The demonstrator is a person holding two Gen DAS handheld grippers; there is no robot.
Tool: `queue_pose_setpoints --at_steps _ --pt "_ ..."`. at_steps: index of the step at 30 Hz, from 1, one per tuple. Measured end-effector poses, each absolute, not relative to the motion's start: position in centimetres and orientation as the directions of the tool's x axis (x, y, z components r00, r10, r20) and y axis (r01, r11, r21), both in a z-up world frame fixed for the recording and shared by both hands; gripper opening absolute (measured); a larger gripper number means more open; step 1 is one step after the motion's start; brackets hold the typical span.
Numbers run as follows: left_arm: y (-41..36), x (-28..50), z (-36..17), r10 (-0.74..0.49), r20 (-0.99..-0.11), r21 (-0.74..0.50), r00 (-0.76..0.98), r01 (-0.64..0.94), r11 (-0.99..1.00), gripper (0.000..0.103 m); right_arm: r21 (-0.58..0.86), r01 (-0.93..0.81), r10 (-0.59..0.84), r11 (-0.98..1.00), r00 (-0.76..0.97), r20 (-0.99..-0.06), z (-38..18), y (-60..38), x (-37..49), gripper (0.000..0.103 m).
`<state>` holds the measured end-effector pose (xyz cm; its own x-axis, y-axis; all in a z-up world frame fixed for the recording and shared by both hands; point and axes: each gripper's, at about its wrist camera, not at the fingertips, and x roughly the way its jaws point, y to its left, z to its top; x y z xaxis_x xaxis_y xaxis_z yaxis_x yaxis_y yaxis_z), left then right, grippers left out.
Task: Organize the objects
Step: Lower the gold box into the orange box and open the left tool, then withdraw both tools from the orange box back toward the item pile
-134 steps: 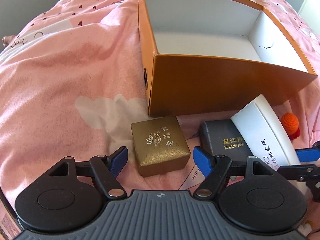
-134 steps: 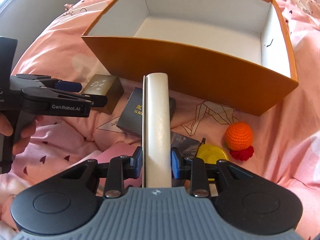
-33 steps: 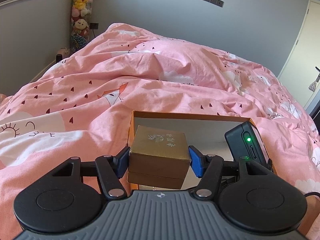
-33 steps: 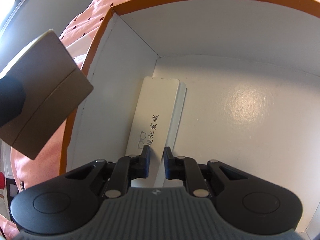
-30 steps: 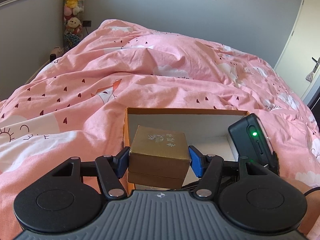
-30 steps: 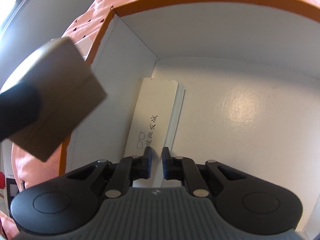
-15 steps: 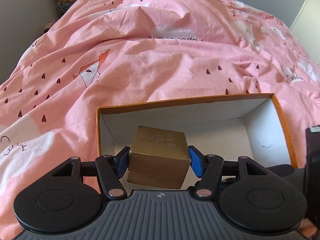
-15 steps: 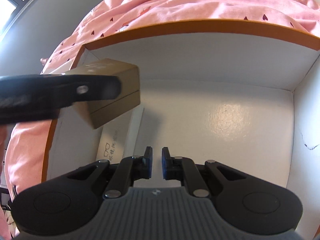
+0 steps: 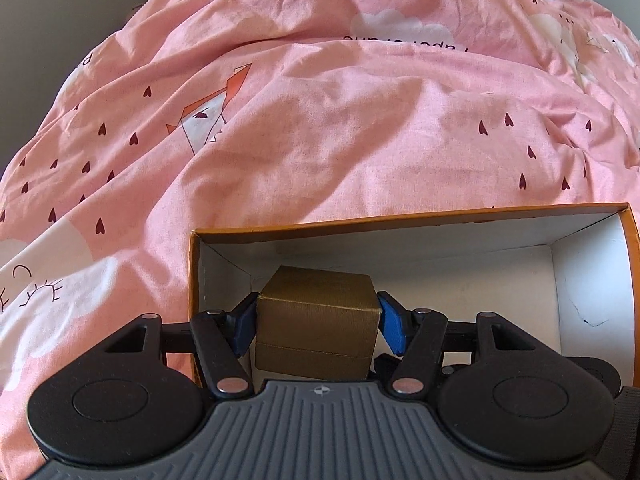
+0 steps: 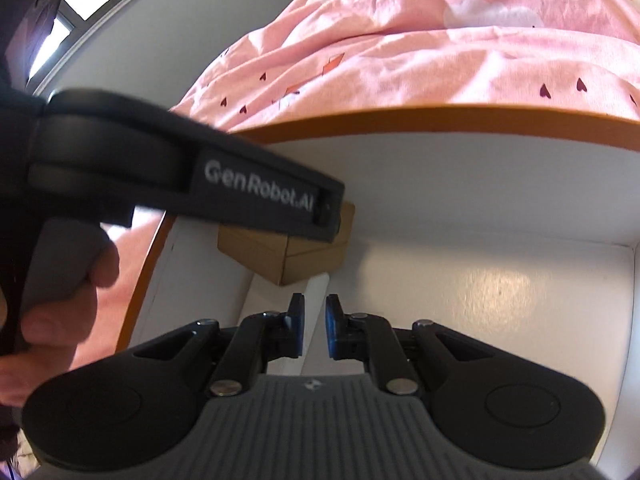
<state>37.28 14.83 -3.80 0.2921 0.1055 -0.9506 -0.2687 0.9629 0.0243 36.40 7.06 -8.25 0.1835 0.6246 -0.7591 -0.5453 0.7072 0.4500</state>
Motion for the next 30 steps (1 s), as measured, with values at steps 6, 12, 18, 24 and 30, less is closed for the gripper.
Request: queue_pose_setpoints --at_steps 6,12,18,24,30 --pt "15.3 37.1 -3.2 0.092 -0.945 0.007 0.313 -0.262 0.965 0.072 0.442 -0.548 0.631 0.71 0.215 -0.746 -8.3 7.8 37.1 0.013" --pt "15.8 35.2 -1.3 0.043 -0.918 -0.043 0.395 -0.207 0.977 0.072 0.425 -0.574 0.634 0.7 0.226 -0.739 -8.4 8.6 37.8 0.013" --pt "16.5 33.3 0.6 0.039 -0.889 -0.057 0.456 -0.194 0.979 0.072 0.417 -0.619 0.647 0.666 0.199 -0.736 -8.2 10.7 37.9 0.012" --pt "17.5 31.2 2.0 0.026 -0.86 -0.086 0.51 -0.194 0.977 0.072 0.337 -0.653 0.6 0.678 0.228 -0.767 -7.3 10.4 36.0 0.016" --pt "18.2 29.3 1.8 0.026 -0.842 -0.09 0.539 -0.188 0.978 0.072 0.221 -0.653 0.529 0.725 0.321 -0.786 -6.8 8.4 35.6 0.037"
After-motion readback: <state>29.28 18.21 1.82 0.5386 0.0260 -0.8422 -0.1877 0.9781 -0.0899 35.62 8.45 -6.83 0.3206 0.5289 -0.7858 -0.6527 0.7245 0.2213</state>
